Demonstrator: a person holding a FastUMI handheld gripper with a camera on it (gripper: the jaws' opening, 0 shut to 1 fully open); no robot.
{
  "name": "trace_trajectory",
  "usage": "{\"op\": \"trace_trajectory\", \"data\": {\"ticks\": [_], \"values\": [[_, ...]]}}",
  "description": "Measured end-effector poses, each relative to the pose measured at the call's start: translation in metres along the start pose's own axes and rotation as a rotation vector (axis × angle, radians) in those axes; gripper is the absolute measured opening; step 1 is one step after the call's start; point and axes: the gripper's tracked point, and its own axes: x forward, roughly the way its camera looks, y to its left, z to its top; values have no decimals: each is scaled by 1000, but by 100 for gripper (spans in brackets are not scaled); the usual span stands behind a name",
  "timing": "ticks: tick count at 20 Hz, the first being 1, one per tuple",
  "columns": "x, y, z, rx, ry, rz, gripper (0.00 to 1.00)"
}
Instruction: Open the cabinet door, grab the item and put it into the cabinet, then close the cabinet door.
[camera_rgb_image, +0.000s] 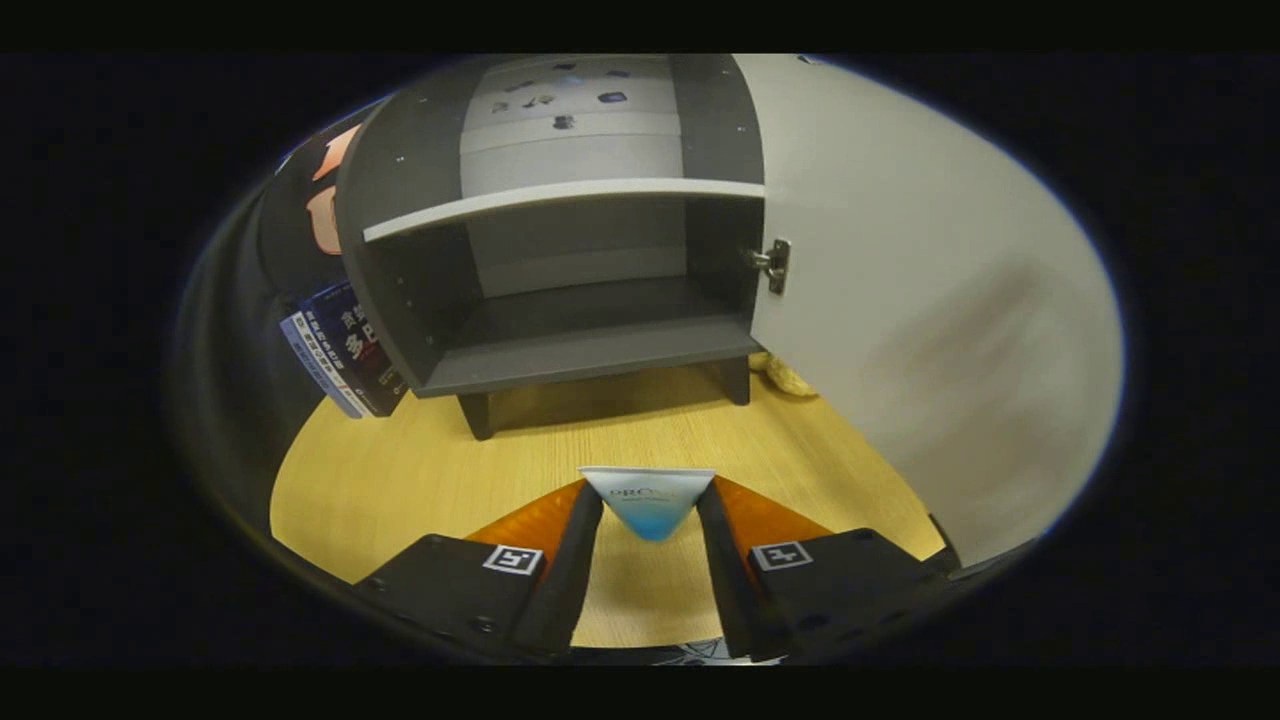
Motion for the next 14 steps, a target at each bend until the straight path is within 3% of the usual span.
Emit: {"op": "trace_trajectory", "data": {"ticks": [14], "values": [[-72, 59, 182, -54, -181, 113, 62]]}}
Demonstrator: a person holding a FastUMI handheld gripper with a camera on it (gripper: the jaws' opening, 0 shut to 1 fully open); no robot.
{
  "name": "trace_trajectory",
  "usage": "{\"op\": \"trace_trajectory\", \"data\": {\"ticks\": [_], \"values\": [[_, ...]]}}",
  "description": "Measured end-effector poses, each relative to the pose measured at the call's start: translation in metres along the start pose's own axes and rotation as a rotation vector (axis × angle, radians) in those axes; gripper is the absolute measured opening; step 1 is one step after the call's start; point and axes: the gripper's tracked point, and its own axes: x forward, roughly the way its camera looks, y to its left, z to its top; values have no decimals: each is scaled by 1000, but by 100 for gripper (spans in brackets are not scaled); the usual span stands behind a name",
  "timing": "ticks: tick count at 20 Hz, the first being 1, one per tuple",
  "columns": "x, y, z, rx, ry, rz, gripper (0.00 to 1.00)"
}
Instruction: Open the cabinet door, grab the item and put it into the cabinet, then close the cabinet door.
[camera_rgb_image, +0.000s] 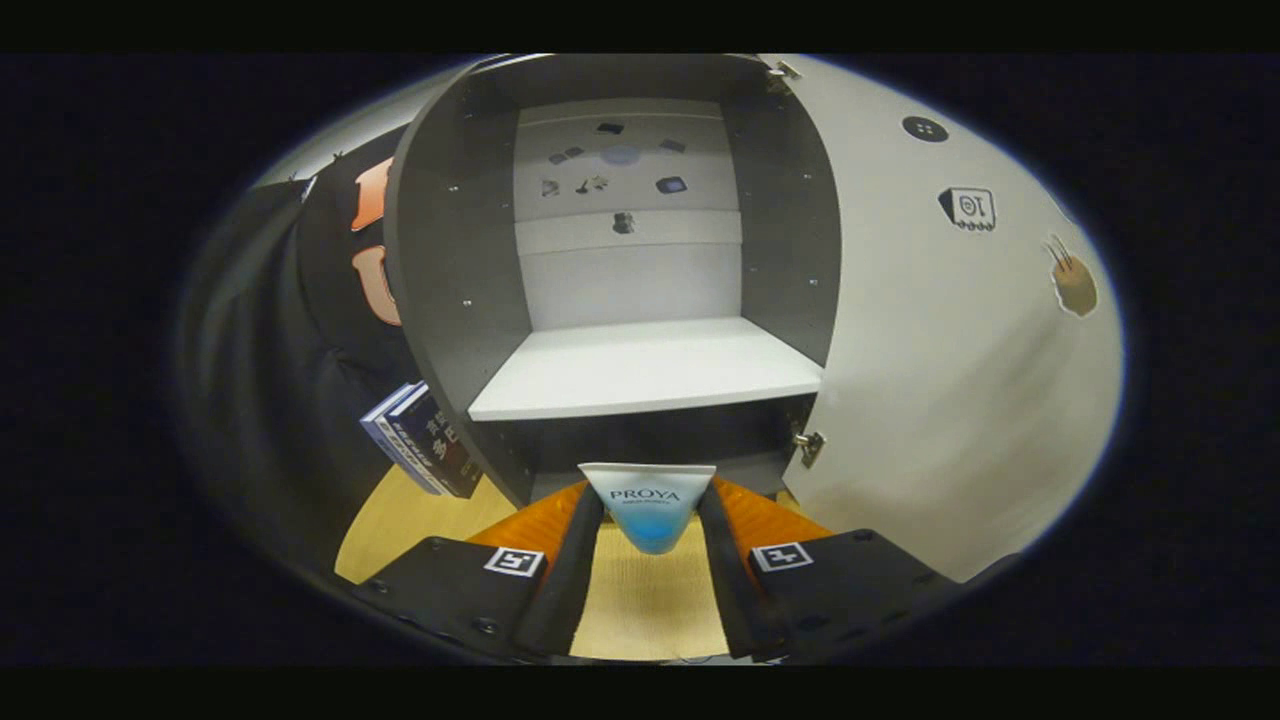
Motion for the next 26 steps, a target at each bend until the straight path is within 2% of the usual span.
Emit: {"op": "trace_trajectory", "data": {"ticks": [5, 8, 13, 21, 26], "values": [[2, 16, 61, 16, -60, 38, 62], [9, 21, 96, -16, -100, 41, 62], [37, 24, 128, -25, -105, 31, 62], [117, 14, 131, -15, -21, 2, 62], [143, 15, 124, -6, 14, 0, 62]]}}
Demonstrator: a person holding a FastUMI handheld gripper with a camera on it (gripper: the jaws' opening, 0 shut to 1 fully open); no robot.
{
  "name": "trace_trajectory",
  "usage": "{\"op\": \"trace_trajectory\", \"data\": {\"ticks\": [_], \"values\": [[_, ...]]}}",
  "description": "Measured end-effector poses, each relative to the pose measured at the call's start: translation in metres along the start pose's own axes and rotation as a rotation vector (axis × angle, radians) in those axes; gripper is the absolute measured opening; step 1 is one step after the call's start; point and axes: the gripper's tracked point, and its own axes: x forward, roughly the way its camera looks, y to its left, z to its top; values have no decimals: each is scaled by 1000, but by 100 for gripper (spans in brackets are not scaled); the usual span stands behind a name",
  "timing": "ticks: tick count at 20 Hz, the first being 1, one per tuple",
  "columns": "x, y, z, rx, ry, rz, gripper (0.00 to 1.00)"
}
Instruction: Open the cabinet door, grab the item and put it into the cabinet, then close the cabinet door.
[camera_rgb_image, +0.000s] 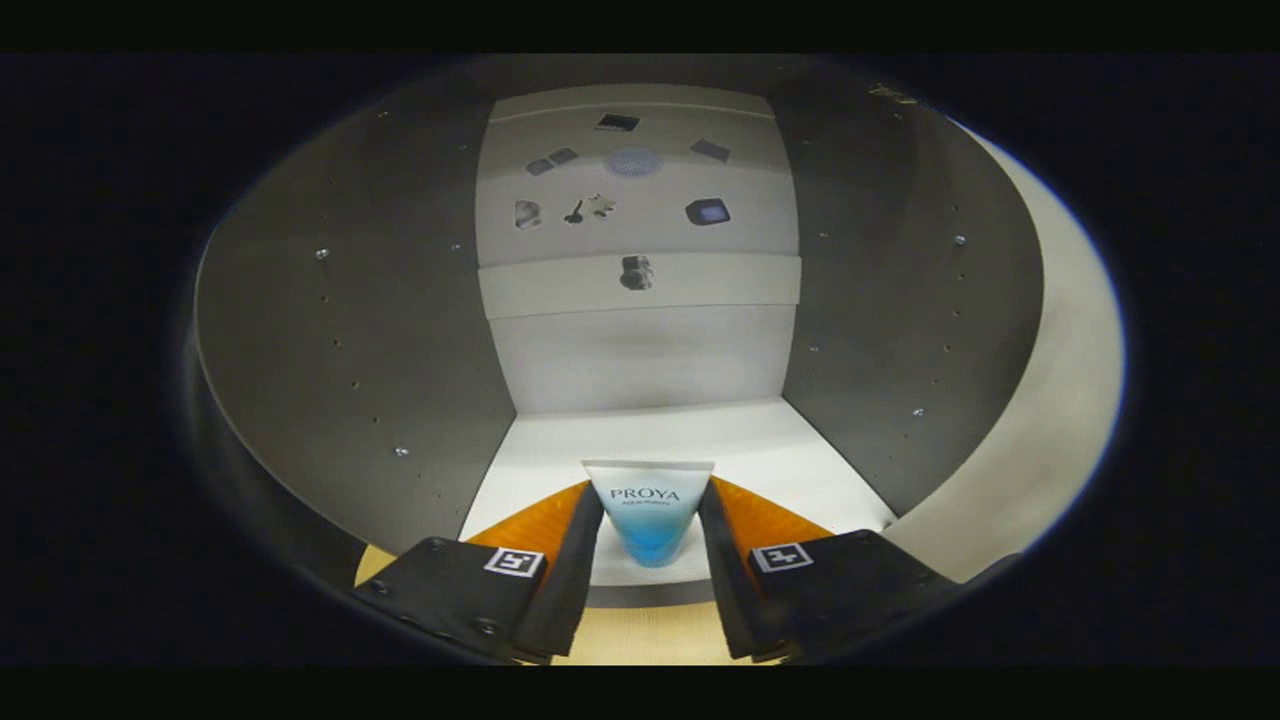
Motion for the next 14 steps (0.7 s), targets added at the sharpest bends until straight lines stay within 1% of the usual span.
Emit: {"op": "trace_trajectory", "data": {"ticks": [6, 8, 9, 10, 12, 14], "values": [[6, 4, -3, -2, -11, -7, 62], [8, 7, -4, -4, -7, -15, 64], [6, 7, -2, -6, -18, -15, 71], [2, 9, 1, -11, -32, -14, 84], [-13, 9, 3, -22, -54, -16, 93], [-31, 8, 5, -33, -91, -27, 96]]}}
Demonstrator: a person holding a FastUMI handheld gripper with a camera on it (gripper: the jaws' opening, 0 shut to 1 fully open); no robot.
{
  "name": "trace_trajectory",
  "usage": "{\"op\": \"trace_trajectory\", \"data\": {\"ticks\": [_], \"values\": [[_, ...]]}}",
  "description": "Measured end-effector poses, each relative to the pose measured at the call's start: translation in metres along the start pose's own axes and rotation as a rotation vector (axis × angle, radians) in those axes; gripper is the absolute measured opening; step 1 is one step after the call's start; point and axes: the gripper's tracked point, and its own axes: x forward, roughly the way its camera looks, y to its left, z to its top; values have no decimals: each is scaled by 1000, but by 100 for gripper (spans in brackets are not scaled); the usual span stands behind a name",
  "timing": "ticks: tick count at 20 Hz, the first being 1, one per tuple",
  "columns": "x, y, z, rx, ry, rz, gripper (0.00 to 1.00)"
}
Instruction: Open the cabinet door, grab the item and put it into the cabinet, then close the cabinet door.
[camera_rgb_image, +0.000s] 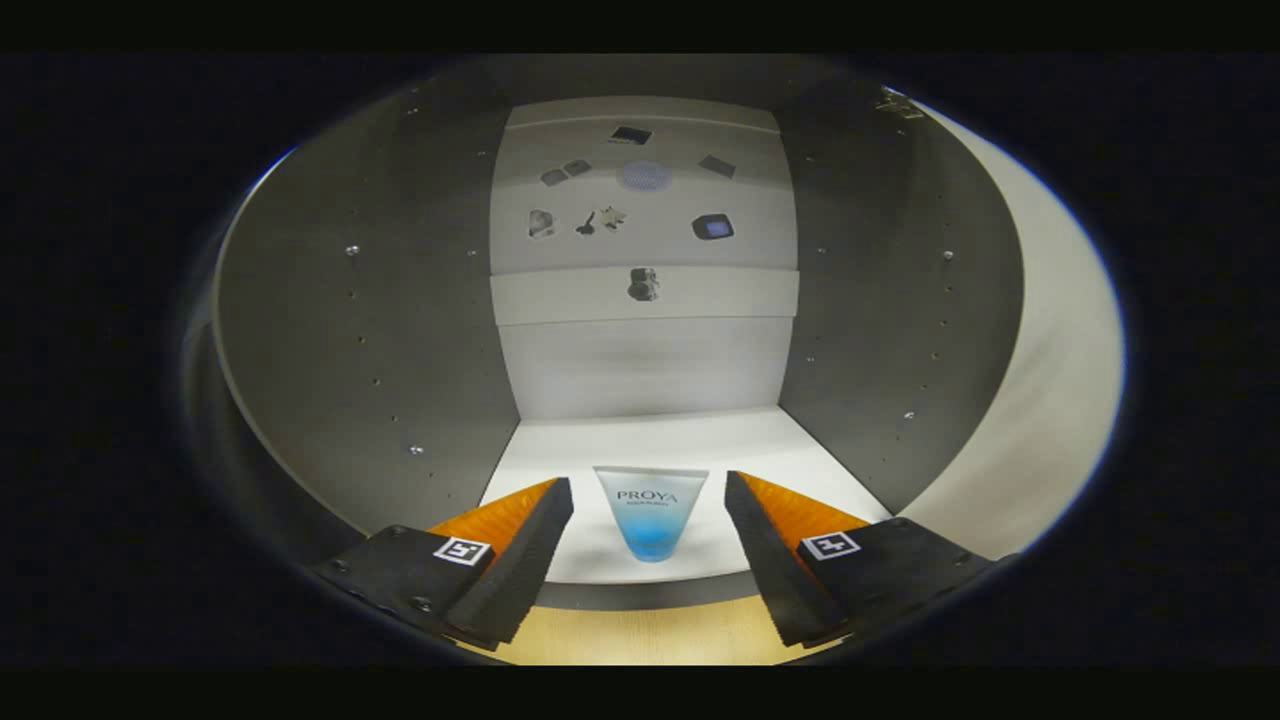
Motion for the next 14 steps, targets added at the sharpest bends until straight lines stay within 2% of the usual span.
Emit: {"op": "trace_trajectory", "data": {"ticks": [7, 14], "values": [[-82, 8, -5, 12, -106, 27, 97], [-174, -10, -36, 35, -169, 44, 97]]}}
